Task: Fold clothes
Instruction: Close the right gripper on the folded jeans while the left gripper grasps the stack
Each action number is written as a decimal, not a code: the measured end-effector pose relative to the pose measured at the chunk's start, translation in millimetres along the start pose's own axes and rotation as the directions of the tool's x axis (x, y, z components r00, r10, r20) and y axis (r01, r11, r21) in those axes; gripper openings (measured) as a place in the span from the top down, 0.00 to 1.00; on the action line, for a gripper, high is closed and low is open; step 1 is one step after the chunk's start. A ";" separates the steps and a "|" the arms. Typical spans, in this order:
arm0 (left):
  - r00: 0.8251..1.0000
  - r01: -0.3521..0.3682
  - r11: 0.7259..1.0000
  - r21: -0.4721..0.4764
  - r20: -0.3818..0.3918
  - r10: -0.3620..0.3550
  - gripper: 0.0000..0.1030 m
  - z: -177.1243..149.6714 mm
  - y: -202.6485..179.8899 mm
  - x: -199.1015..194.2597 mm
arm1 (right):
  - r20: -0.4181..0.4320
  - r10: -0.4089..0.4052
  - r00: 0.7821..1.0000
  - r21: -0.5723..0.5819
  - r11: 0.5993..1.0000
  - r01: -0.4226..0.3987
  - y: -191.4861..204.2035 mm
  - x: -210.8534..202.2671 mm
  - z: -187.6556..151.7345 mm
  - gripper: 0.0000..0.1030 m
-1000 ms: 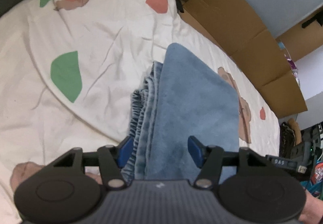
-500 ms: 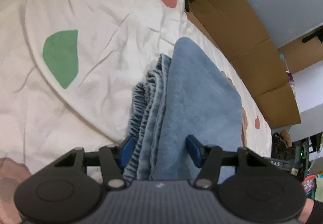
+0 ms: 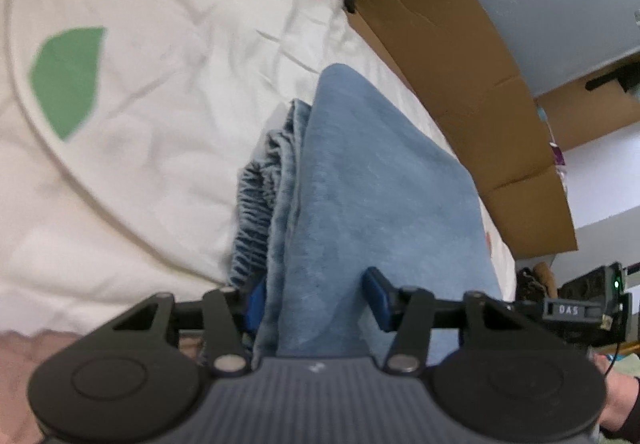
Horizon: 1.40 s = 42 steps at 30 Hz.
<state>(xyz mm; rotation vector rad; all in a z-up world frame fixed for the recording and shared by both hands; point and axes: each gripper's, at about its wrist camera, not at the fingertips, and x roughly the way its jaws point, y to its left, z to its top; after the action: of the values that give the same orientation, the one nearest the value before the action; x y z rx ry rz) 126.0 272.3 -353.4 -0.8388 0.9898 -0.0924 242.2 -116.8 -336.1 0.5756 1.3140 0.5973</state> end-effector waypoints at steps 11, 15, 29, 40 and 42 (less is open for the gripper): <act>0.995 0.096 0.995 -0.001 -0.040 -0.096 0.48 -15.6 -45.0 48.9 | 0.016 -0.060 0.998 0.009 0.998 0.060 -38.6 -63.6 3.1 0.76; 0.990 0.122 0.992 0.016 -0.075 -0.120 0.48 -20.7 -63.9 66.8 | 0.021 -0.067 0.997 0.019 0.998 0.067 -56.5 -86.2 1.5 0.76; 0.959 0.194 0.969 0.154 -0.240 -0.154 0.49 -40.6 -129.4 131.7 | 0.114 -0.086 0.990 0.153 0.986 0.068 -145.7 -158.8 -26.8 0.76; 0.968 0.162 0.971 0.175 -0.220 -0.121 0.40 -31.2 -126.2 115.8 | 0.110 -0.127 0.986 0.196 0.975 0.104 -188.1 -141.5 -43.2 0.65; 0.969 0.156 0.972 0.176 -0.218 -0.116 0.36 -31.2 -128.6 120.4 | 0.108 -0.133 0.985 0.193 0.975 0.111 -188.8 -140.0 -42.8 0.63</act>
<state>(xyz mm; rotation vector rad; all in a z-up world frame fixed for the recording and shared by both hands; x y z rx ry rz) 208.3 113.6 -361.1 -0.7279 1.0971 -0.3942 193.2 -347.5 -374.5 0.6684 1.2884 0.3346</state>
